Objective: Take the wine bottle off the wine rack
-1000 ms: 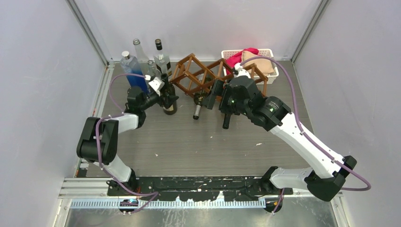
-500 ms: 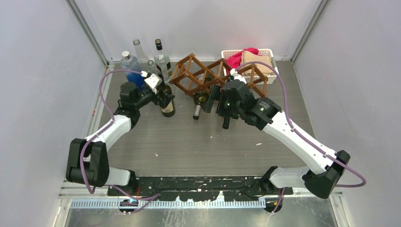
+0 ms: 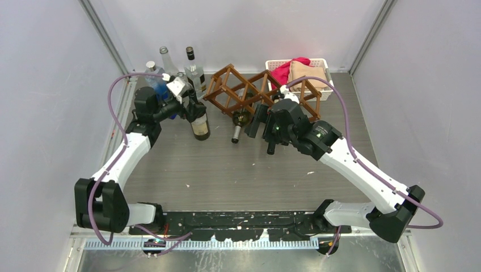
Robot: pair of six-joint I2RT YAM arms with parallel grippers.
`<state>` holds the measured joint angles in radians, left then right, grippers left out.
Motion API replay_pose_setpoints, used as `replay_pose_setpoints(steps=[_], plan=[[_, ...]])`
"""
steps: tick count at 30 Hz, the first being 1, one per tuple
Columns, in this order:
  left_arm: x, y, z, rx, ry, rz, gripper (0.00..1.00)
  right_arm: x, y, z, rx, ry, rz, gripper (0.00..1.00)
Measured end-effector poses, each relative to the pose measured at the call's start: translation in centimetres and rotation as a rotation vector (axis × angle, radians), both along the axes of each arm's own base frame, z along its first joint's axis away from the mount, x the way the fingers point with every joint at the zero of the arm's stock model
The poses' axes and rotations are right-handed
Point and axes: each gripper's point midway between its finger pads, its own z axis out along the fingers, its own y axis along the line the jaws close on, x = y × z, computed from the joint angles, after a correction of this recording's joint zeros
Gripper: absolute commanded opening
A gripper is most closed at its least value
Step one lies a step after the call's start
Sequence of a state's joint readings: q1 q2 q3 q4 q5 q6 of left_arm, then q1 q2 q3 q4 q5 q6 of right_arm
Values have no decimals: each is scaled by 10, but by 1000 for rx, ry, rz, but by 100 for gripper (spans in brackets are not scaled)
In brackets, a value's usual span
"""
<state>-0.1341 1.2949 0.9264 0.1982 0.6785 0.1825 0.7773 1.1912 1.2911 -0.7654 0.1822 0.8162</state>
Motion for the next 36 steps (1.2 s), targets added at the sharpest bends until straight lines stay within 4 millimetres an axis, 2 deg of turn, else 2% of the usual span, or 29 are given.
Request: replay_pose_setpoints(steps=[3,10,12,14,16,17,22,25,31,32,33,34,36], plan=[[-1,-3,11,-5,-14,-24,65,0,0,0,1,0,0,99],[7,-6,6,16,33,-46,48,-1,-1,-2,-2,4,0,96],[8,-6,1,30,36,-54,34,-1,-1,-3,-4,5,-1,95],[9,-6,-3,50,24,-67,17,-1,-1,-4,-5,6,0,95],[8,-9,-3,52,20,-96,7,-1,-1,-4,-5,6,-1,94],[10,-10,-2,66,3,-104,6,-1,-1,-4,-6,6,-2,94],[20,-11,-2,89,-19,-115,5,0,-2,-5,-10,3,-8,94],[23,-11,-2,91,-24,-112,0,2,-5,-5,-18,-4,-20,95],[34,-5,-1,51,0,-52,1,6,-11,4,-42,-22,-45,95],[36,-3,-1,38,7,-39,5,7,-11,7,-39,-29,-46,95],[39,-1,-1,26,12,-26,13,7,-11,10,-36,-34,-47,95],[42,2,-1,14,18,-14,28,8,-11,12,-34,-39,-49,96],[46,5,-1,-7,30,5,40,10,-11,11,-37,-37,-54,96]])
